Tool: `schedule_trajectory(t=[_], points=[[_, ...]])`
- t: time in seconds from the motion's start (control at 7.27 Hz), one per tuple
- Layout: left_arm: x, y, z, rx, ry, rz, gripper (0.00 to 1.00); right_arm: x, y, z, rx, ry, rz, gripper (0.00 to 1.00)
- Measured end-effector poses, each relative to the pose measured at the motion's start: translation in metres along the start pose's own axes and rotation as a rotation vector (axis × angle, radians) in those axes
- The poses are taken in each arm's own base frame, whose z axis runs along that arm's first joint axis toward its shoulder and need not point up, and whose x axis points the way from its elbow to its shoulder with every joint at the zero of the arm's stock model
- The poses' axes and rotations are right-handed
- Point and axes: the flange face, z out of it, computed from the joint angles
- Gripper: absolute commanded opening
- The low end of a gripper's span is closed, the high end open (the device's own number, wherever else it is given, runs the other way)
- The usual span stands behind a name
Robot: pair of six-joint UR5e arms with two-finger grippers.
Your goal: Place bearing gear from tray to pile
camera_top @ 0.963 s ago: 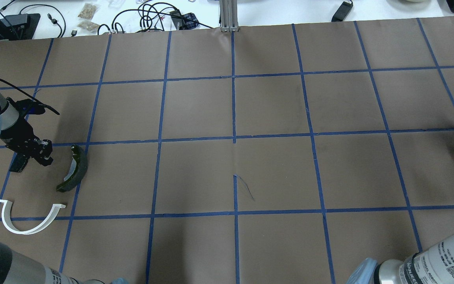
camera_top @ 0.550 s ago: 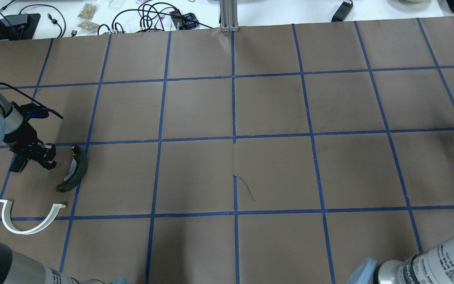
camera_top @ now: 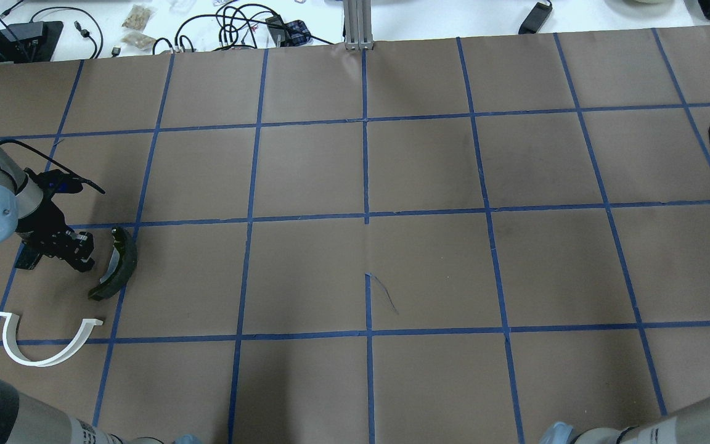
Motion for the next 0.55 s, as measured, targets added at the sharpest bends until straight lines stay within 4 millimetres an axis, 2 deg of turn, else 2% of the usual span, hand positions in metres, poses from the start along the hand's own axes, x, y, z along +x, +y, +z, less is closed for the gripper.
schedule_trajectory(t=[0.14,0.28,0.55], points=[[0.0,0.0,-0.001,0.005,-0.003,0.0,0.76,-0.002,-0.06,-0.012,0.0,0.013,0.073,0.0],[0.001,0.0,-0.002,0.008,-0.004,-0.001,0.78,-0.007,-0.125,-0.021,0.009,0.025,0.146,0.0],[0.002,0.0,-0.006,0.014,-0.01,-0.003,0.8,-0.035,-0.251,-0.034,0.051,0.035,0.283,0.0]])
